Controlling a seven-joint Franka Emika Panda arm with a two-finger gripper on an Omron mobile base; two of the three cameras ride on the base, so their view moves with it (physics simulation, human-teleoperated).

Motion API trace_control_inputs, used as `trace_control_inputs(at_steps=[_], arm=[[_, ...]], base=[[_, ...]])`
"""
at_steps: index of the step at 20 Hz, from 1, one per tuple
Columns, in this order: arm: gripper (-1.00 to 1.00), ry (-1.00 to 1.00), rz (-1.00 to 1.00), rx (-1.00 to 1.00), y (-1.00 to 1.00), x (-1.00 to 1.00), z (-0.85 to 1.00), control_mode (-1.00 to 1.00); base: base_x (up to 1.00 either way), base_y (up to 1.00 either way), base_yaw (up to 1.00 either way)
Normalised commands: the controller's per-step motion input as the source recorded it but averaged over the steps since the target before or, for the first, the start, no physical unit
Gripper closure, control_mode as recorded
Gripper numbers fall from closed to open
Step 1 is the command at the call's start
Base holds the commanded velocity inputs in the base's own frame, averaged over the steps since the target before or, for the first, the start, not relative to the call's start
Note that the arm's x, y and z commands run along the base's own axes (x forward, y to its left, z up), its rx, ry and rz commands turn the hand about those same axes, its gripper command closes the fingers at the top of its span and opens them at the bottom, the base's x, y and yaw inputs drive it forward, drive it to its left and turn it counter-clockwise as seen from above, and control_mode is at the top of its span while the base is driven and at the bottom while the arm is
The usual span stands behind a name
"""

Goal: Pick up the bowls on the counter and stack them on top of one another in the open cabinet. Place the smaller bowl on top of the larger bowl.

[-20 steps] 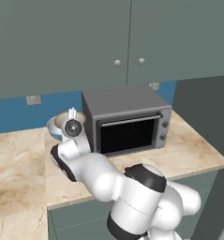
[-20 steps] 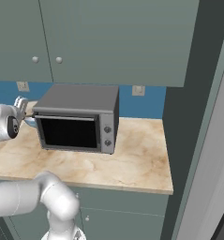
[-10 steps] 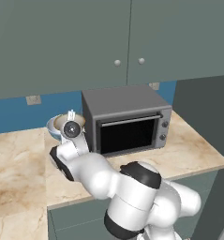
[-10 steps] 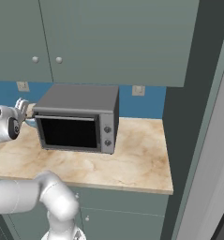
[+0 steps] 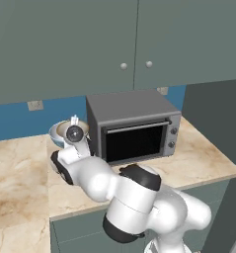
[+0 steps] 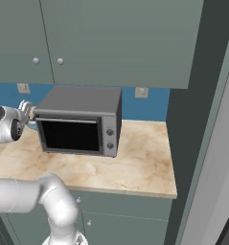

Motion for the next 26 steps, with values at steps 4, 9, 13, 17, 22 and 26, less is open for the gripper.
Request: trace_control_inputs(at_steps=[4,9,13,17,22,26], arm=[[1.00,0.01,0.00,0.00,0.11,0.17,-0.12,-1.00],[1.00,0.00,0.00,0.00,0.12,0.17,-0.14,-1.00],[1.00,0.00,0.00,0.00,0.15,0.20,-0.16,-1.00],[1.00,0.00,0.00,0.00,0.17,0.21,-0.17,-1.00],[1.00,0.01,0.00,0.00,0.12,0.16,-0.16,-1.00],[1.00,0.02,0.00,0.00,0.09,0.20,-0.08,-1.00]], base=[[0.00,0.00,0.00],[0.00,0.00,0.00],[0.00,0.00,0.00],[0.00,0.00,0.00],[0.00,0.00,0.00],[0.00,0.00,0.00]])
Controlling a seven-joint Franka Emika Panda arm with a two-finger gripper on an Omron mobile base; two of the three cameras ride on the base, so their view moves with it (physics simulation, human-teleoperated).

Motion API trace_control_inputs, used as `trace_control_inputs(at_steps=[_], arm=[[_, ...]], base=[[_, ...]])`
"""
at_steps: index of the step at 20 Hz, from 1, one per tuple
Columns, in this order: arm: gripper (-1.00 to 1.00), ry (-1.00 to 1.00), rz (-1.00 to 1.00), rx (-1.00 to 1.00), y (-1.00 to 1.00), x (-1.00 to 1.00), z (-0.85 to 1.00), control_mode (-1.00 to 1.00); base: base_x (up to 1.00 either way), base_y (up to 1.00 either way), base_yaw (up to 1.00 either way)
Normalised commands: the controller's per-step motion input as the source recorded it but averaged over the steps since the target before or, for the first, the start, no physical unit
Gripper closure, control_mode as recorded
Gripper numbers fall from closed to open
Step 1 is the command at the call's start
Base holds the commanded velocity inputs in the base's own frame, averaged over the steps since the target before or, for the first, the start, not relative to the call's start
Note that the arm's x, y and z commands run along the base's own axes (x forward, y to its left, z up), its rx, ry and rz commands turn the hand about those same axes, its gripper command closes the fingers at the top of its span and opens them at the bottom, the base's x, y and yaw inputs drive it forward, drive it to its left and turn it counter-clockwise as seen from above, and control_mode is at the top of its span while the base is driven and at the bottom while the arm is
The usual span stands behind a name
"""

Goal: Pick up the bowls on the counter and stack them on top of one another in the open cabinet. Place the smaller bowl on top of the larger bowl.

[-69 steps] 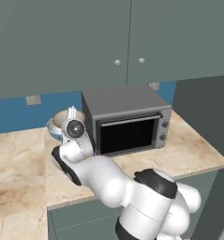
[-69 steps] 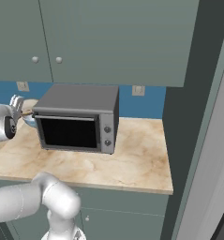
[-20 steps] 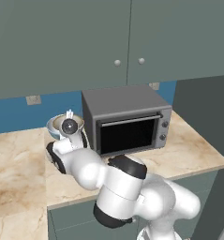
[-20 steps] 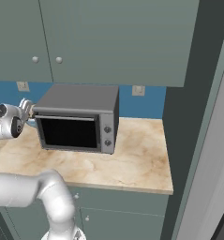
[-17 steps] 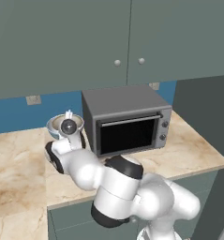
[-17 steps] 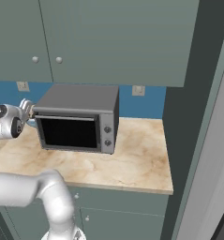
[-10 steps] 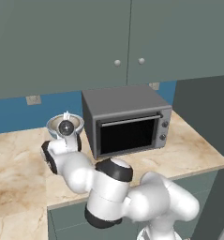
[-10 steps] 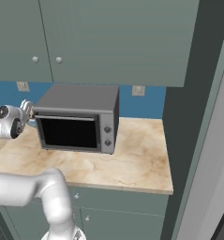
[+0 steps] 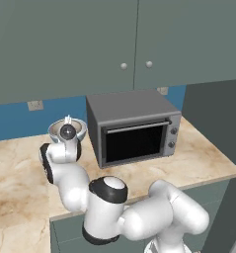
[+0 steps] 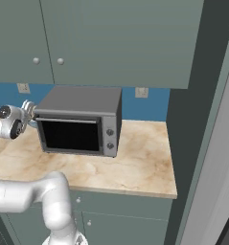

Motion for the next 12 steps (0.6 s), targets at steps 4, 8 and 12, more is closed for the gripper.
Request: trace_control_inputs(at_steps=[4,8,12], arm=[[-1.00,0.03,0.00,0.00,0.03,0.04,-0.07,-1.00],[-1.00,0.02,0.00,0.00,0.02,-0.03,-0.06,-1.00],[-1.00,0.00,0.00,0.00,0.03,-0.10,0.00,-1.00]], base=[[0.00,0.00,0.00],[0.00,0.00,0.00],[0.00,0.00,0.00]])
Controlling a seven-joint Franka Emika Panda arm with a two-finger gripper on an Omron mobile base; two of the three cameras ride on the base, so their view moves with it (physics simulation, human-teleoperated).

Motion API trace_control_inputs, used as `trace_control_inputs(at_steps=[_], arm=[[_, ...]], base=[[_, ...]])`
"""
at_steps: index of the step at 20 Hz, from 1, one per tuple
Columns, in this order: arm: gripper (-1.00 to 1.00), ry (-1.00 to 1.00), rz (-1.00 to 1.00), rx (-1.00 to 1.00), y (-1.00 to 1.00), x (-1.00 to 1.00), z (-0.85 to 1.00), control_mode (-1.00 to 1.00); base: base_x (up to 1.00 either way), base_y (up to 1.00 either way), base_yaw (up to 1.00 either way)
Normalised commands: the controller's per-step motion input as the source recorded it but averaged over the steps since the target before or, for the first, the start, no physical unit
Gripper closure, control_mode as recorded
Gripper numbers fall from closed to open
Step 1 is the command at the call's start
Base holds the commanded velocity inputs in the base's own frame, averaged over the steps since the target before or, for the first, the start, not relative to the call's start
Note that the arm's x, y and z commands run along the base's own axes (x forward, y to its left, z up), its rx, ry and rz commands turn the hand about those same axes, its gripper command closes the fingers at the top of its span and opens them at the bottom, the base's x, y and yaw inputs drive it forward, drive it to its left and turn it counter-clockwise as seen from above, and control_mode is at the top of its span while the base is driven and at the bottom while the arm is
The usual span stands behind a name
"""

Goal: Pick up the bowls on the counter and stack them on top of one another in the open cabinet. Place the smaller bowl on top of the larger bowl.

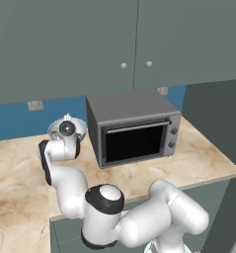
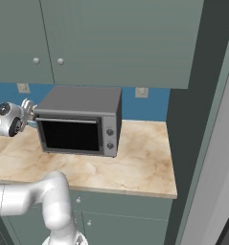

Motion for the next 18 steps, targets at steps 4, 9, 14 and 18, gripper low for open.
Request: trace_control_inputs(at_steps=[4,9,14,18], arm=[[-1.00,0.00,-0.01,0.00,0.17,-0.07,0.09,-1.00],[-1.00,0.00,0.00,0.00,0.13,-0.05,0.05,-1.00],[-1.00,0.01,0.00,0.00,0.05,0.00,-0.02,-1.00],[-1.00,0.01,0.00,0.00,0.00,0.03,-0.08,-1.00]], base=[[0.00,0.00,0.00],[0.00,0.00,0.00],[0.00,0.00,0.00],[0.00,0.00,0.00]])
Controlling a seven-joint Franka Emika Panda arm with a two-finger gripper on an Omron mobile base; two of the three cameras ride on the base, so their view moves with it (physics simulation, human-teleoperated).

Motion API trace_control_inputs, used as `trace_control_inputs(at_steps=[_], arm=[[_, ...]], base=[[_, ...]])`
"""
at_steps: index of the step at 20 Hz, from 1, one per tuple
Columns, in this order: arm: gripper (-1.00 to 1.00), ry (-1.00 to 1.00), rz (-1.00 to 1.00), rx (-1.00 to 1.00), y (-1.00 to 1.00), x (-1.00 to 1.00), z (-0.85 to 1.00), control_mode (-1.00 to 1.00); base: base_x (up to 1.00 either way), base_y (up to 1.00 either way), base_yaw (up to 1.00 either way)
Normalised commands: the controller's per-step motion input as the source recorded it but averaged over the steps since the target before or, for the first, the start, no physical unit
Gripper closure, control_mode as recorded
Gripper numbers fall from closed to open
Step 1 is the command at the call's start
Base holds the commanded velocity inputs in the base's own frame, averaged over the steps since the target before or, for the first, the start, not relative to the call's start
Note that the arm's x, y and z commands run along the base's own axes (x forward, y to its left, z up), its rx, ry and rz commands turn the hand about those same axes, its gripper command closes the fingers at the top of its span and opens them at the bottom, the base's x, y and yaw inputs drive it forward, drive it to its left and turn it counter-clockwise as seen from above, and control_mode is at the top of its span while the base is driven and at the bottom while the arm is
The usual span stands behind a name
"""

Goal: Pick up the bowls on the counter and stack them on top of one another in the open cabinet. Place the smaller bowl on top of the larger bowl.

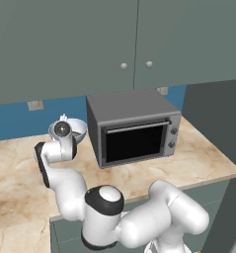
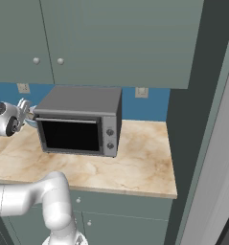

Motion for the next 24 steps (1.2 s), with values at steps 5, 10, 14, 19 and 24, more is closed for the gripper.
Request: trace_control_inputs(at_steps=[5,10,14,19,24], arm=[[-1.00,0.00,0.00,0.00,0.00,0.14,-0.13,-1.00],[-1.00,0.00,0.00,0.00,0.00,0.24,-0.17,-1.00],[-1.00,0.00,0.00,0.00,0.02,0.29,-0.19,-1.00],[-1.00,0.00,0.00,0.00,0.09,0.24,-0.19,-1.00],[-1.00,0.00,0.00,0.00,0.13,0.14,-0.16,-1.00]], base=[[0.00,0.00,0.00],[0.00,0.00,0.00],[0.00,0.00,0.00],[0.00,0.00,0.00],[0.00,0.00,0.00]])
